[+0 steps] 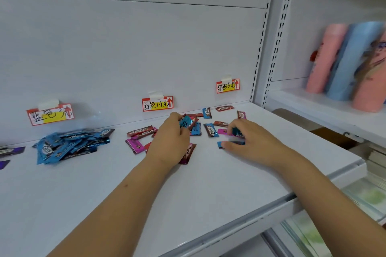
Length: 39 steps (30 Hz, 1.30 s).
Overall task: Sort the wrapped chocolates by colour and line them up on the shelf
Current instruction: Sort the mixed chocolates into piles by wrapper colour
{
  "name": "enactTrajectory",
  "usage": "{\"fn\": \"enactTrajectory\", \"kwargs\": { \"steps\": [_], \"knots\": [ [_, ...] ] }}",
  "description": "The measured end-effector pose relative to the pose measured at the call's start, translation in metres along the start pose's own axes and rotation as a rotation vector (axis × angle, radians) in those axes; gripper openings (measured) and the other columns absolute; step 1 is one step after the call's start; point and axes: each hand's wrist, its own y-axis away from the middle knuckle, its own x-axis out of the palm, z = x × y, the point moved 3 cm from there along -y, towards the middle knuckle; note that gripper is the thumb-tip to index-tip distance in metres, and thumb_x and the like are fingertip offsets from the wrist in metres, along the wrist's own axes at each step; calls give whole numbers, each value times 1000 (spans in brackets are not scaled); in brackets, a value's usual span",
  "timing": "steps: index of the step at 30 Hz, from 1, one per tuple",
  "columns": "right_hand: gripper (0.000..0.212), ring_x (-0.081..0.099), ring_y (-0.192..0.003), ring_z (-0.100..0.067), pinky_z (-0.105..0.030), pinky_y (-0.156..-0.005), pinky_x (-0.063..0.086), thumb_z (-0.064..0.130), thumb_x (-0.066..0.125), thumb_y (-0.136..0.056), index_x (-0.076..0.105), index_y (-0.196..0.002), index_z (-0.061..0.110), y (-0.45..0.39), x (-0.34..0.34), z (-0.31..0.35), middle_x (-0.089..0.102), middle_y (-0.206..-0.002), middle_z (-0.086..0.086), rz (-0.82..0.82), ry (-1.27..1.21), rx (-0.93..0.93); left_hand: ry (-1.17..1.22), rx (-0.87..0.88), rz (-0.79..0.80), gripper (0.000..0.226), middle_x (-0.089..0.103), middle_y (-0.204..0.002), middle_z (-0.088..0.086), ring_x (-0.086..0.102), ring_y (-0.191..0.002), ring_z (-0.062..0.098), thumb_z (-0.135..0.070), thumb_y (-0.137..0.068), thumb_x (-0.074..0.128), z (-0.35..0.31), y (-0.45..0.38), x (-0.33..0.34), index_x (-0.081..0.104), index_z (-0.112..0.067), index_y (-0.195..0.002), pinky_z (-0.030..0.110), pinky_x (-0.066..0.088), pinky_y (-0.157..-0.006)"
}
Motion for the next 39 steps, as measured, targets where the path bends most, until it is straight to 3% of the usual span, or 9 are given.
{"fn": "enactTrajectory", "kwargs": {
  "steps": [6, 12, 17, 20, 24, 26, 29, 33, 39],
  "knots": [
    [19, 44, -95, 2, -24, -77, 37, 51, 61, -86, 49, -85, 37, -1, 4, -2, 44, -97, 17, 57, -44, -74, -25, -29, -37, 32, 57, -109, 1, 53, -69, 9, -34, -101, 46, 3, -4, -4, 43, -17, -128, 20, 39, -51],
    [27, 43, -75, -11, -28, -65, 36, 37, 54, -95, 35, -77, 34, -3, 3, 1, 45, -84, 7, 7, -15, -92, -188, 37, -59, 39, 61, -107, -1, 59, -86, 13, -46, -95, 55, -9, -7, 3, 51, -18, -121, 28, 52, -69],
    [16, 45, -67, -18, -37, -62, 39, 31, 43, -100, 36, -87, 25, -1, 2, 0, 50, -76, 0, -46, -47, -54, -450, 60, 112, 45, 59, -101, -2, 53, -88, 15, -60, -89, 55, -20, -29, 25, 53, -20, -109, 29, 47, -73],
    [5, 57, -76, -22, -41, -72, 49, 26, 39, -102, 37, -98, 28, -2, 3, -2, 61, -85, -2, -40, -87, -30, -478, -23, 87, 49, 58, -95, -2, 57, -87, 15, -65, -87, 56, -12, -39, 26, 54, -20, -107, 29, 50, -68],
    [21, 55, -83, -14, -35, -78, 45, 22, 36, -105, 43, -124, 28, -9, 3, 2, 58, -94, 4, -40, -167, 1, -461, -75, 59, 46, 60, -98, -2, 58, -87, 14, -58, -90, 57, -4, -42, 19, 55, -19, -116, 28, 51, -66],
    [16, 54, -86, -11, -29, -76, 42, 31, 41, -103, 54, -110, 26, -17, 3, 7, 58, -94, 9, -38, -250, 37, -443, -97, 57, 49, 57, -95, -2, 60, -90, 15, -57, -89, 59, 1, -42, 14, 54, -18, -116, 30, 52, -70],
    [32, 55, -81, -13, -33, -72, 45, 54, 46, -95, 57, -81, 26, -37, 7, 19, 59, -85, 7, 15, -176, 63, -432, -141, 51, 49, 57, -92, -1, 60, -88, 16, -58, -86, 62, 9, -42, 10, 54, -16, -111, 31, 52, -71],
    [56, 49, -64, -15, -31, -59, 37, 69, 50, -87, 52, -72, 15, -71, 9, 41, 51, -70, -1, 59, 34, 141, -388, -160, 32, 45, 61, -92, 1, 60, -86, 19, -55, -84, 66, 15, -46, 8, 56, -15, -102, 33, 51, -69],
    [45, 42, -58, -12, -26, -49, 31, 50, 68, -85, 46, -75, 13, -103, 23, 47, 45, -70, -1, 296, 185, 236, -342, -122, 55, 31, 62, -81, 0, 61, -79, 17, -44, -81, 68, 17, -52, 8, 63, -17, -96, 36, 56, -73]
  ]
}}
